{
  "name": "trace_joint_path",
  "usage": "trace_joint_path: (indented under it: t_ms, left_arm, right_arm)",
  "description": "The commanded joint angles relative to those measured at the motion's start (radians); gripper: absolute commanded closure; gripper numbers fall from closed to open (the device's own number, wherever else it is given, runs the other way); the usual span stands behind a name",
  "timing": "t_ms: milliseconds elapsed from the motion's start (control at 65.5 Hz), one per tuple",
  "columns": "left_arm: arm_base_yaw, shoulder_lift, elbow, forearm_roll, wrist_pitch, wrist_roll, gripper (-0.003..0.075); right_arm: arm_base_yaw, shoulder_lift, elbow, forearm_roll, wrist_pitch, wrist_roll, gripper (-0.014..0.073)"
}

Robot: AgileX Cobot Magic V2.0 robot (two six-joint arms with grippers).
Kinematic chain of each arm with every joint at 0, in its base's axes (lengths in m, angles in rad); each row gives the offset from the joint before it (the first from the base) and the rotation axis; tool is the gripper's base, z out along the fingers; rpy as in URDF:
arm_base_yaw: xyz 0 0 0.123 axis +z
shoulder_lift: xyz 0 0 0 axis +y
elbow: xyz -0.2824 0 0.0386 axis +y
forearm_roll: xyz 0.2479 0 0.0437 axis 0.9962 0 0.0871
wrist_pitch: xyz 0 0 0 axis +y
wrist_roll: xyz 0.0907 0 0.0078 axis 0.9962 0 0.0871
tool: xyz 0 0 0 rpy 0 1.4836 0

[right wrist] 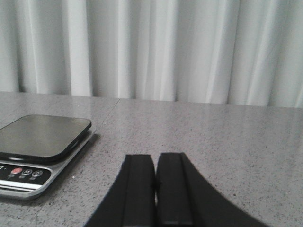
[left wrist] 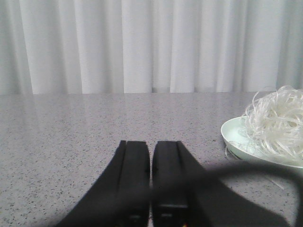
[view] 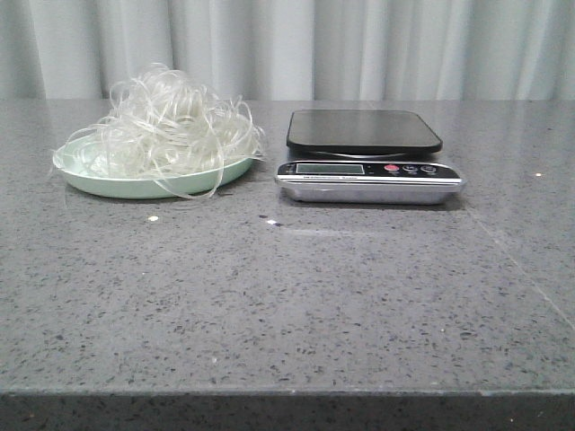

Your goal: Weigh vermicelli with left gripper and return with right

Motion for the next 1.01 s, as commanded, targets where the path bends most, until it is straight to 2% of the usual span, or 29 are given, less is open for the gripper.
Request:
trace_joint_path:
  t_ms: [0,183,992]
  left_arm:
    - [0.001,-0.019,0.007,0.000,-0.082,-0.009,0.0574]
    - [0.001,-0.019,0.007,0.000,-0.082,-0.009,0.0574]
    - [0.001,-0.019,0.007,0.000,-0.082,-0.009,0.0574]
  right_arm:
    - [-0.017,-0.023,0.013,-0.013,-0.137,-0.002,0.0427]
    - [-0.029,-0.117,0.061,-0.010,-0.098,-0.001,0.0427]
    - [-0.030,-0.114,0.061,-0.010,-0.061,0.015,0.0427]
